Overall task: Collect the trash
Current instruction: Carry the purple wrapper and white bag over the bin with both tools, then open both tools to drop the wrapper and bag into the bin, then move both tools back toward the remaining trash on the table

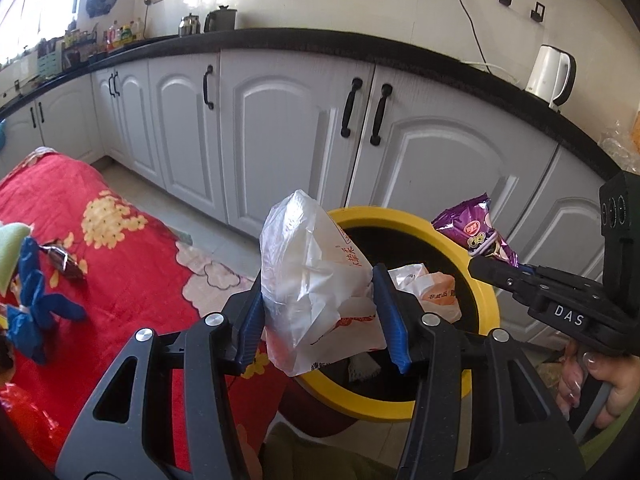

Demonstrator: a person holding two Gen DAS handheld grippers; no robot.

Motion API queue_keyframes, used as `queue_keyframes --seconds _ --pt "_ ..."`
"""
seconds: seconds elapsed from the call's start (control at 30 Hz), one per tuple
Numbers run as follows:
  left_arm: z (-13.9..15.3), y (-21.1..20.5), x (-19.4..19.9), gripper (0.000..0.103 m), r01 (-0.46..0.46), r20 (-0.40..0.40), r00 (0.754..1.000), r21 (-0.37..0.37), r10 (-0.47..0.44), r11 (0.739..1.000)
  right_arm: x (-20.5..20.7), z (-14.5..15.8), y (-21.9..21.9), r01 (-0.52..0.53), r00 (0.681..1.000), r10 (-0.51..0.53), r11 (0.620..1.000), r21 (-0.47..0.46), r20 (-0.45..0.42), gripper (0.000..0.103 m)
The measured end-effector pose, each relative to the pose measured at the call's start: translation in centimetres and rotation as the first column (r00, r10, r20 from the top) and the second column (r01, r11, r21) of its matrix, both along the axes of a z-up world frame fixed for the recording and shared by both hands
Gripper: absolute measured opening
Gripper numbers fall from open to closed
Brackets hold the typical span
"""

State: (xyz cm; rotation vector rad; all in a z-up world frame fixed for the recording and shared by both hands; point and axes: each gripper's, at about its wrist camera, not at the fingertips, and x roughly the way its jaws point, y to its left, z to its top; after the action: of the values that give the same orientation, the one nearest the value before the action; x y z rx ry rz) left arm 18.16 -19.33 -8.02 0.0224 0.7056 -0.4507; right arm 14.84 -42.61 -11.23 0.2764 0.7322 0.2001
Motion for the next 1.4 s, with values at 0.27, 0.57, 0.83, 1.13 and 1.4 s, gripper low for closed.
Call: queue_keyframes --seconds 0.27,0.57,0.83,1.13,1.4 --pt "-0.8 0.1 0.5 0.043 -0.008 -0.031 0.999 0.001 0.008 1.000 0.0 -0.8 0.1 -0.003 1.000 0.003 1.000 0.001 -0.025 0.019" --pt "-1.1 0.9 0.9 0.060 -0.037 -0.069 0.997 -0.032 0.035 0.999 -0.1 -0.4 -0.4 0.042 0.999 -0.042 0.999 -0.001 -0.021 0.049" --pt "-0.3 2.3 0.3 0.085 -0.065 -0.065 0.996 -0.064 0.061 0.996 -0.6 0.9 0.3 0.047 0.999 -0.046 0.998 -0.043 0.017 0.061" --pt "2.1 5.1 -1.2 0.092 -0.119 -0.024 0.993 -0.099 0.118 0.988 -1.4 3.4 2.9 0.025 0.996 -0.016 0.994 -0.103 0.088 0.075" --pt "4.5 7.6 -2.4 0.092 -0.162 0.007 0.986 -0.141 0.164 0.977 -1.9 5.9 5.3 -0.008 0.989 0.026 0.992 -0.126 0.143 0.079"
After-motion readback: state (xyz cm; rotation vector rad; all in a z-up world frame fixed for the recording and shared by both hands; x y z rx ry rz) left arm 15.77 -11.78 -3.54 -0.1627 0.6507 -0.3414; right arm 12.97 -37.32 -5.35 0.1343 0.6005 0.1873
